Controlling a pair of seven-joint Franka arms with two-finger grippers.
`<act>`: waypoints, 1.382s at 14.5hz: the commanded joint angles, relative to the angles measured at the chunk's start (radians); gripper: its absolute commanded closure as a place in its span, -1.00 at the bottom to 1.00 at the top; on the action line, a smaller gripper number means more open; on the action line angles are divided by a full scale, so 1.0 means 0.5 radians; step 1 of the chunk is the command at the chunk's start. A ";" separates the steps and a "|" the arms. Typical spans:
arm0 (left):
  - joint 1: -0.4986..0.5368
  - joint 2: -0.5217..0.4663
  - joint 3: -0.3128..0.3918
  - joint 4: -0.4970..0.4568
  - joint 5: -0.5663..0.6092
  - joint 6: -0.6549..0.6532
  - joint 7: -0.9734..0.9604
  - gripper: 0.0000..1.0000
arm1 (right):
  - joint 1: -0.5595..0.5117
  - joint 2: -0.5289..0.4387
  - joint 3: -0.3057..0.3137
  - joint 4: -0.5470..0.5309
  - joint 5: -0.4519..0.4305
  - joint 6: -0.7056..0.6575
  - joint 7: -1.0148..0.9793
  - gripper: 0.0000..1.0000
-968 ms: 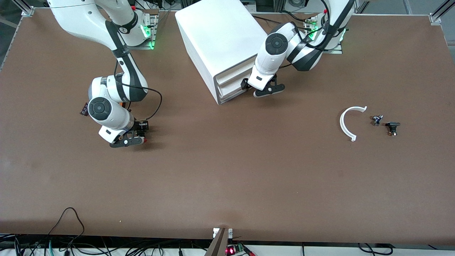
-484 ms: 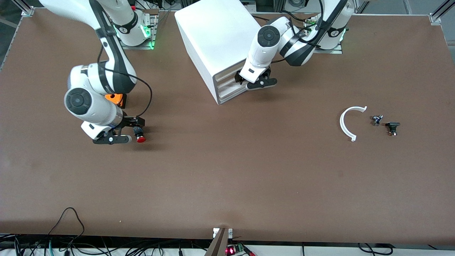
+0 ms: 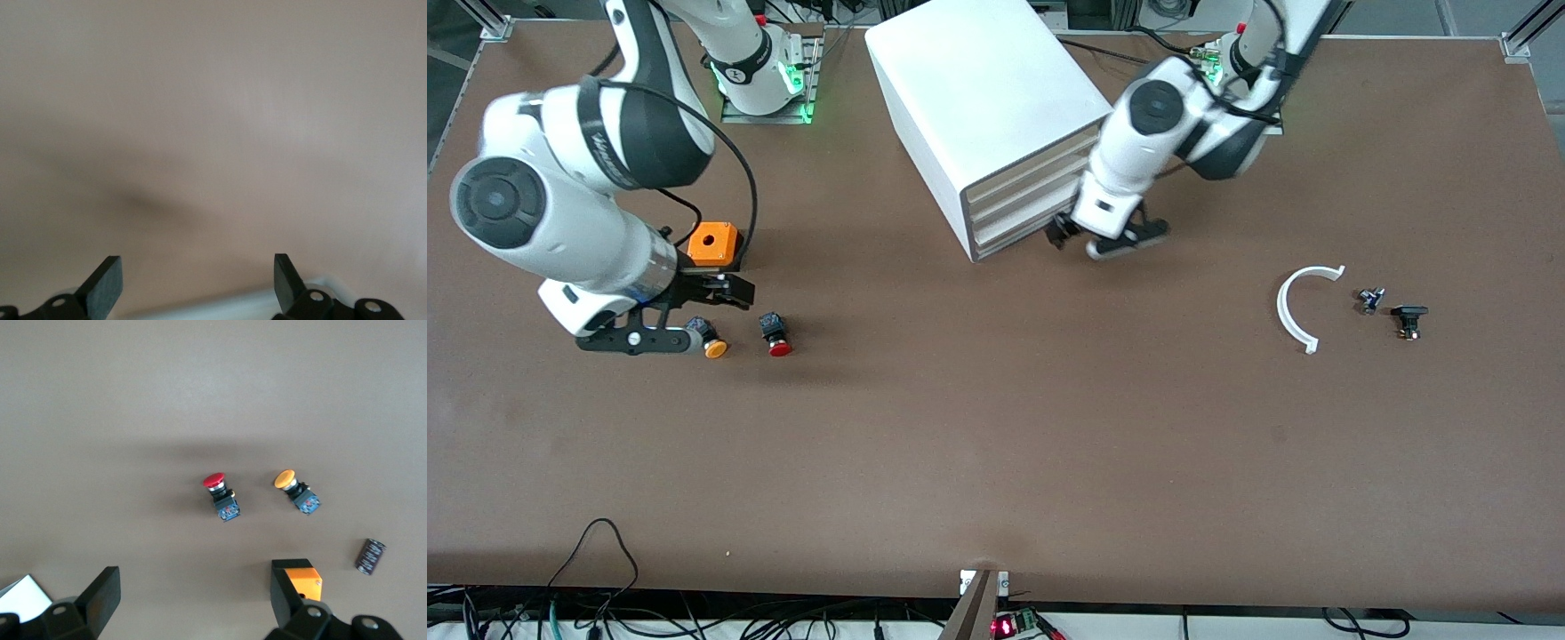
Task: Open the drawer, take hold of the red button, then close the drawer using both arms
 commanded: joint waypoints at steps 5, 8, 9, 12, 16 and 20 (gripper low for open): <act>0.165 -0.350 0.385 0.209 -0.002 -0.456 0.989 -1.00 | -0.462 -0.097 0.238 0.185 -0.086 -0.204 0.011 -1.00; 0.186 -0.439 0.572 0.546 0.001 -1.030 1.364 -1.00 | -0.621 -0.165 0.278 0.173 -0.086 -0.262 -0.031 -1.00; 0.189 -0.469 0.652 0.632 0.001 -1.177 1.477 -1.00 | -0.658 -0.168 0.278 0.170 -0.092 -0.278 -0.114 -1.00; 0.192 -0.509 0.830 0.777 0.001 -1.412 1.812 -1.00 | -0.799 -0.238 0.247 0.041 -0.095 -0.284 -0.500 -1.00; 0.241 -0.565 0.852 0.805 0.004 -1.575 1.899 -1.00 | -0.806 -0.410 0.219 -0.253 -0.092 -0.150 -0.525 -1.00; 0.241 -0.543 0.834 0.860 0.004 -1.590 1.902 -1.00 | -0.800 -0.530 0.204 -0.429 -0.095 -0.042 -0.525 -1.00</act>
